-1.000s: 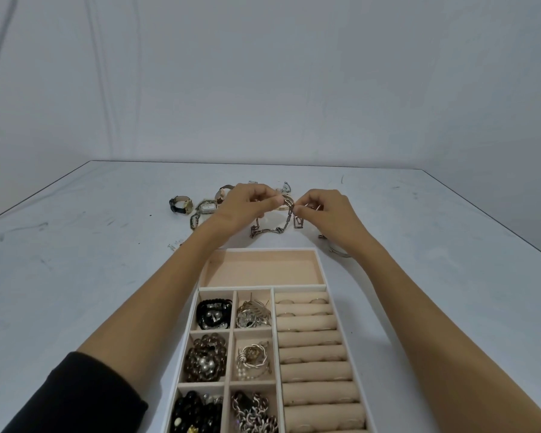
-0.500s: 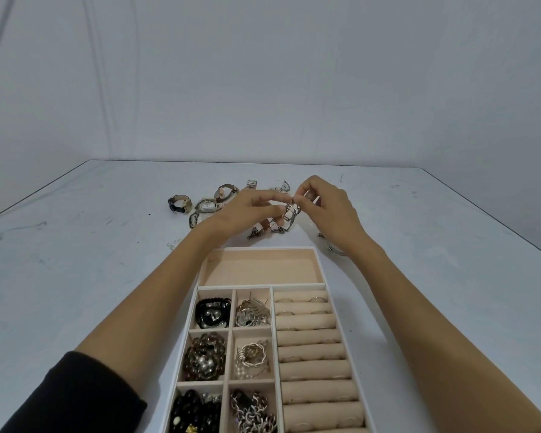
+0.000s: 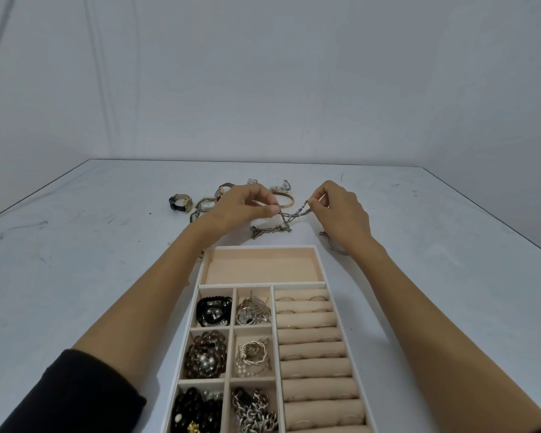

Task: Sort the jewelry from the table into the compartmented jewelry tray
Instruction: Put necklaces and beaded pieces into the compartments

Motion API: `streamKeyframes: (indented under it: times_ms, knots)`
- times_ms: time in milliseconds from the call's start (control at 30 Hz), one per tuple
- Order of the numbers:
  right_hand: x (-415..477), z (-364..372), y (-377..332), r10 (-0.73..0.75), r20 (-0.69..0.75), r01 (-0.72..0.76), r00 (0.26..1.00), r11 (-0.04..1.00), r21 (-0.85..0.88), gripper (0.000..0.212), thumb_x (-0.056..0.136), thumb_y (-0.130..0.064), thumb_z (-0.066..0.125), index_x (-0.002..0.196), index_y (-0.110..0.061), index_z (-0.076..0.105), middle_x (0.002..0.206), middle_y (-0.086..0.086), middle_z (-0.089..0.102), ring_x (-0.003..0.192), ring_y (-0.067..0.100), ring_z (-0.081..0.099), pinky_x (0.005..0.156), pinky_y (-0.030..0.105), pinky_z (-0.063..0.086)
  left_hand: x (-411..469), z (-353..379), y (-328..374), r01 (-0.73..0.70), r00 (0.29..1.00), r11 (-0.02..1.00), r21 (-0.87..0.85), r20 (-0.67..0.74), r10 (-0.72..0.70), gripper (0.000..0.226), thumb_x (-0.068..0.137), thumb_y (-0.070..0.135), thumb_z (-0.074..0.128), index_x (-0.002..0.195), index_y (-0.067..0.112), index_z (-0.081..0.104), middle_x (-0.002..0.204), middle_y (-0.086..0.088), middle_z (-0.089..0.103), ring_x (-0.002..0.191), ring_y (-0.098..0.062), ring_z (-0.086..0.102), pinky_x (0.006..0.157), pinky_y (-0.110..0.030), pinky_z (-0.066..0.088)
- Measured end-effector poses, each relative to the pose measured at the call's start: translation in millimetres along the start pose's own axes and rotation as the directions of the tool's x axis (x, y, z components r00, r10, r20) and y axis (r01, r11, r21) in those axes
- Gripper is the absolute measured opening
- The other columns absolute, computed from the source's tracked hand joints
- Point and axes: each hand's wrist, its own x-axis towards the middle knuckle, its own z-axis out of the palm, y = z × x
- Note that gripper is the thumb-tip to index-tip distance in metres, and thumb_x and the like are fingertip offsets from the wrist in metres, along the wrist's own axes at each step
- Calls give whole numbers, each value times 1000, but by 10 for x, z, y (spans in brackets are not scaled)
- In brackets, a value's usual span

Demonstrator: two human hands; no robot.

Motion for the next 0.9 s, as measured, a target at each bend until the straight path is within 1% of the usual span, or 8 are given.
streamKeyframes:
  times_ms: [133, 233, 400, 533, 600, 667, 800, 900]
  knots:
    - [-6, 21, 30, 32, 26, -28, 999, 990, -137, 15, 94, -21, 45, 98, -15, 57, 98, 1, 63, 86, 25, 58, 67, 31, 39, -18, -46, 7, -19, 1000, 992, -128, -20, 17, 4, 92, 15, 62, 93, 15, 58, 103, -10, 72, 97, -19, 67, 92, -37, 49]
    - [-30, 53, 42, 15, 46, -4, 999, 972, -237, 16, 94, -17, 42, 98, -12, 57, 98, 5, 64, 86, 27, 58, 69, 33, 40, -19, -52, 58, -70, 997, 970, -233, -46, 61, 2, 95, 14, 57, 95, 14, 55, 94, -4, 73, 92, -17, 67, 90, -35, 52]
    - [-32, 31, 25, 1, 21, 4, 1000, 976, -218, 16, 95, -19, 43, 99, -12, 56, 96, 5, 64, 85, 28, 58, 71, 34, 42, -3, 12, 112, -86, 996, 912, -401, -42, 75, 2, 97, 11, 52, 97, 12, 54, 97, -7, 70, 88, -22, 69, 84, -32, 56]
    - [6, -33, -20, 11, -7, -12, 1000, 997, -70, 16, 96, -22, 45, 101, -12, 57, 97, -1, 60, 85, 20, 54, 67, 30, 36, 9, 28, 92, -43, 999, 875, -483, -37, 29, 4, 99, 11, 49, 100, 10, 52, 104, -10, 68, 88, -24, 71, 80, -30, 56]
    - [27, -60, -50, 34, -17, -32, 999, 993, 113, 13, 96, -22, 49, 99, -11, 57, 96, -5, 58, 86, 16, 53, 72, 32, 40, 13, 22, 74, -18, 999, 875, -485, -41, -2, 4, 99, 12, 49, 100, 11, 52, 105, -8, 69, 89, -23, 71, 81, -31, 57]
    - [40, -84, -91, 59, -13, -50, 998, 936, 350, 8, 95, -19, 51, 95, -11, 55, 91, -7, 57, 84, 15, 54, 74, 33, 45, 19, 14, 42, 3, 999, 892, -451, -47, -27, 3, 98, 14, 51, 100, 12, 53, 106, -7, 69, 90, -23, 70, 84, -34, 57]
    - [25, -148, -203, 80, 46, -91, 996, 777, 623, 7, 97, -14, 47, 91, -13, 50, 93, 7, 66, 68, 18, 59, 45, 25, 44, 27, 3, -6, 22, 994, 965, -261, -99, -50, 4, 95, 15, 58, 98, 13, 57, 99, -7, 66, 85, -17, 66, 81, -33, 54]
    - [-2, -211, -303, 54, 69, -87, 996, 674, 733, 7, 98, -12, 46, 92, -11, 48, 90, 13, 69, 60, 20, 59, 41, 25, 44, 25, 10, -4, 17, 992, 999, -39, -124, -21, 6, 93, 17, 60, 98, 16, 64, 93, 2, 64, 86, -10, 58, 72, -18, 46]
